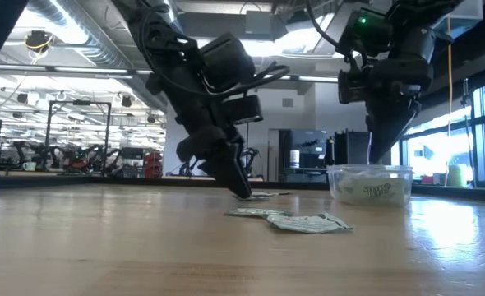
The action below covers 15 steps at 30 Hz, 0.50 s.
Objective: Pick and place items into bin
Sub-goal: Put the truvia packet into the transparent bin
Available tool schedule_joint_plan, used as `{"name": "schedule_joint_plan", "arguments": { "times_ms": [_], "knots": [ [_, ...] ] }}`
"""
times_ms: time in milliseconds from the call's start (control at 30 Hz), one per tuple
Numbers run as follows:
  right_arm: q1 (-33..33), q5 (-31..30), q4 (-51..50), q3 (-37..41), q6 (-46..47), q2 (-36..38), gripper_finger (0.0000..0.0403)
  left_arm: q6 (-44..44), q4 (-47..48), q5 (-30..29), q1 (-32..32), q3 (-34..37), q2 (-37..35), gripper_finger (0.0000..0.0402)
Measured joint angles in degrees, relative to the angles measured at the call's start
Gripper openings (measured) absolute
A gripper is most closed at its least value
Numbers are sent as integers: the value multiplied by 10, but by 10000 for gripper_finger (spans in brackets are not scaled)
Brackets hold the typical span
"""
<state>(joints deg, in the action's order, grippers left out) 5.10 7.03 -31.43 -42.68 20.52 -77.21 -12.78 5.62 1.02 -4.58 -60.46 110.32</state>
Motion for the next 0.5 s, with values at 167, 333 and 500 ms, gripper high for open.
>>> {"name": "schedule_joint_plan", "arguments": {
  "times_ms": [167,333,500],
  "knots": [
    [0,-48,-2,-1,0,0,69,0,0,0,0,0,2,83],
    [0,-69,-11,-21,-1,1,87,0,3,1,0,0,1,58],
    [0,-69,-12,-43,-9,1,89,0,3,0,0,1,1,33]
  ]
}}
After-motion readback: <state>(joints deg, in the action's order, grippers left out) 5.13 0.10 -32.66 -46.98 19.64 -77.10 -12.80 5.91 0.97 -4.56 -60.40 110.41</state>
